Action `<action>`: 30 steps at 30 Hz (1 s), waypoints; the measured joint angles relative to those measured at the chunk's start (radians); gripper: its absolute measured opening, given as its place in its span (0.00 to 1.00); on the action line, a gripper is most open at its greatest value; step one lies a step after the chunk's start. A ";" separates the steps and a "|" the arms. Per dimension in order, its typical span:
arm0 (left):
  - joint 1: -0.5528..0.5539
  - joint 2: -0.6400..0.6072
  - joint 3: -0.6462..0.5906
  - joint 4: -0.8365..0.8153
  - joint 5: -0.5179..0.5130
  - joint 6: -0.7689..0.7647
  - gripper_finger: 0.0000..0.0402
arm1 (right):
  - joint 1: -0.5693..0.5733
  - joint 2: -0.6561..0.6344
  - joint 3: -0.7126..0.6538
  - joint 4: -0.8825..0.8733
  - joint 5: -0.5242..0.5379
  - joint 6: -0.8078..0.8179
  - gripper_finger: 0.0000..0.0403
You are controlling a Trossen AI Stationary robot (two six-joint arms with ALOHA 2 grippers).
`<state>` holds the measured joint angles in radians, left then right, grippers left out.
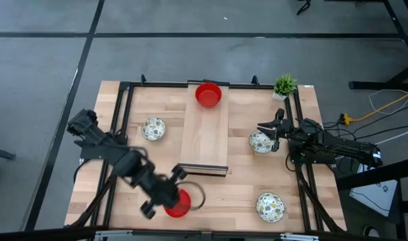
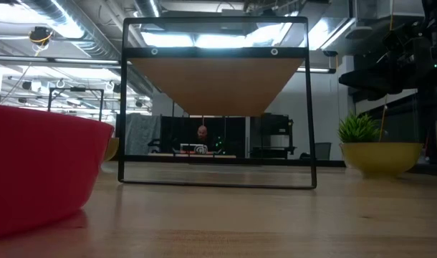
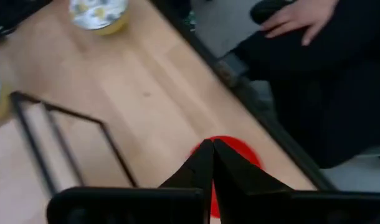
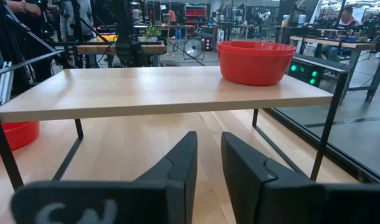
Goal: Pick & Place Mini bowls
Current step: Stack the red bowl on top of the red bowls on the shelf
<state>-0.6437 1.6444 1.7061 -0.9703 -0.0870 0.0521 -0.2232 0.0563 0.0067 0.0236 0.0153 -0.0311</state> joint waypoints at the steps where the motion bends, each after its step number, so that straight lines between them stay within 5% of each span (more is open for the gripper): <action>1: -0.025 0.000 0.000 0.000 -0.001 -0.015 0.01 | 0.000 0.000 0.000 0.000 0.000 0.000 0.19; 15: -0.229 0.103 0.000 0.002 0.003 -0.094 0.04 | 0.000 0.000 0.000 0.000 0.000 0.000 0.19; 30: -0.260 0.272 0.000 0.095 0.003 -0.147 0.29 | 0.000 0.000 0.000 0.000 0.000 0.000 0.19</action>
<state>-0.9035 1.9159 1.7061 -0.8753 -0.0841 -0.0954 -0.2231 0.0563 0.0067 0.0238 0.0154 -0.0311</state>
